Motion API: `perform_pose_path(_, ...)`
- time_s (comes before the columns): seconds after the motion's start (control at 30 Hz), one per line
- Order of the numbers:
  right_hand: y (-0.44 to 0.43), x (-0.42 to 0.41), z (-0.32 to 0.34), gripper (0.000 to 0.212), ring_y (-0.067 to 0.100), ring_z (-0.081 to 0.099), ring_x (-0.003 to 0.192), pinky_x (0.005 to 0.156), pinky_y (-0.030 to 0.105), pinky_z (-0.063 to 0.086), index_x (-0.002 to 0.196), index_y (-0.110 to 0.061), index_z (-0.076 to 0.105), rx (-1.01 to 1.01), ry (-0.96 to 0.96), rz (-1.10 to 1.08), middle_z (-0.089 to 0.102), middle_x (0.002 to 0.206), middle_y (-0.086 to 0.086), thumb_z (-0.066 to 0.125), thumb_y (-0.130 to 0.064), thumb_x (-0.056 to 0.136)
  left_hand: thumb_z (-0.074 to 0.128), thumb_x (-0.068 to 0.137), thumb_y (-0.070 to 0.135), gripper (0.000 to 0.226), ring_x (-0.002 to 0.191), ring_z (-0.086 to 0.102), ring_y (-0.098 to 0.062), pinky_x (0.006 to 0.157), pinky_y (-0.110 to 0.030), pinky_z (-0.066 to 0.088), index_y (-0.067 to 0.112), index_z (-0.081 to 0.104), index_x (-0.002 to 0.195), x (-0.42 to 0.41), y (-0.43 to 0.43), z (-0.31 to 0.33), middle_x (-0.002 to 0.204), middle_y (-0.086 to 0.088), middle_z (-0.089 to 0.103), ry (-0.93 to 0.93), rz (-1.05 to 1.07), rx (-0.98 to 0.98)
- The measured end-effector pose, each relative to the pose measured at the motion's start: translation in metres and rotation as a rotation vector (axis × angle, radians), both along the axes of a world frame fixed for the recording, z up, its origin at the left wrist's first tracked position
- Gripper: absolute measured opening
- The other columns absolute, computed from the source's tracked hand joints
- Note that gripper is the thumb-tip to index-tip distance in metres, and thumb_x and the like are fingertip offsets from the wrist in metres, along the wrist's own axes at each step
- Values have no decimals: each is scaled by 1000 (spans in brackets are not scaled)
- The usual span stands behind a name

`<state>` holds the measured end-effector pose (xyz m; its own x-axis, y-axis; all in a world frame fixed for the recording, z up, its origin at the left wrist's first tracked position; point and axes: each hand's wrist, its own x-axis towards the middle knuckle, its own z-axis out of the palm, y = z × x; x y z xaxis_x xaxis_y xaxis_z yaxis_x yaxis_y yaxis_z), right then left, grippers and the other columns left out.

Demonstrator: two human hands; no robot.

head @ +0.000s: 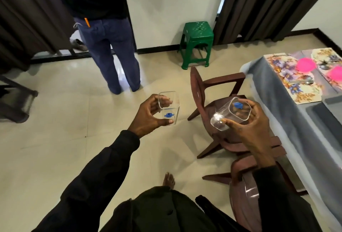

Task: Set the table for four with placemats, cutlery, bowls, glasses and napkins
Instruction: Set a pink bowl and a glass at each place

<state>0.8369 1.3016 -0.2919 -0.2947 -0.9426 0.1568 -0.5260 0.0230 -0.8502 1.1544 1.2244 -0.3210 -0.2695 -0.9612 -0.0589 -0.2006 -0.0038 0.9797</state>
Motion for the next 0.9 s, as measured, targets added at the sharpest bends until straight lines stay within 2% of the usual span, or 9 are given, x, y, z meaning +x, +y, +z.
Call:
perform_pose_path(0.3, -93, -15, -4, 78, 21, 60, 120, 95, 32, 53, 132, -19, 57, 30, 27, -171, 63, 131, 2, 94, -31, 64, 94, 65, 3, 68, 117, 67, -16, 102, -32, 53, 9, 59, 122, -38, -140, -1, 122, 1, 72, 7, -147, -26)
perform_pose_path(0.43, -140, -12, -10, 75, 17, 63, 116, 95, 41, 58, 129, -23, 58, 47, -13, -227, 64, 127, 0, 93, -32, 63, 94, 65, 1, 67, 116, 67, -16, 103, -34, 53, 9, 60, 122, -49, -211, -8, 121, 0, 73, 13, -217, -31)
perform_pose_path(0.57, -187, -5, -17, 79, 16, 64, 116, 96, 44, 58, 131, -22, 57, 39, -8, -318, 65, 128, -2, 93, -37, 62, 96, 64, 3, 68, 117, 67, -18, 104, -37, 53, 11, 60, 122, -61, -289, -13, 121, 1, 73, 12, -328, -41)
perform_pose_path(0.73, -237, 9, -13, 82, 15, 65, 116, 94, 48, 58, 129, -27, 57, 48, 12, -455, 66, 125, -6, 90, -54, 59, 95, 63, 1, 68, 116, 68, -18, 105, -39, 53, 9, 61, 122, -78, -378, -9, 120, -1, 73, 14, -488, -37)
perform_pose_path(0.9, -281, 25, -9, 77, 8, 63, 115, 94, 46, 57, 125, -26, 60, 21, 27, -601, 66, 122, -11, 93, -47, 58, 96, 62, 2, 70, 117, 68, -19, 106, -43, 53, 8, 60, 123, -97, -453, -5, 122, -2, 72, 10, -622, -23)
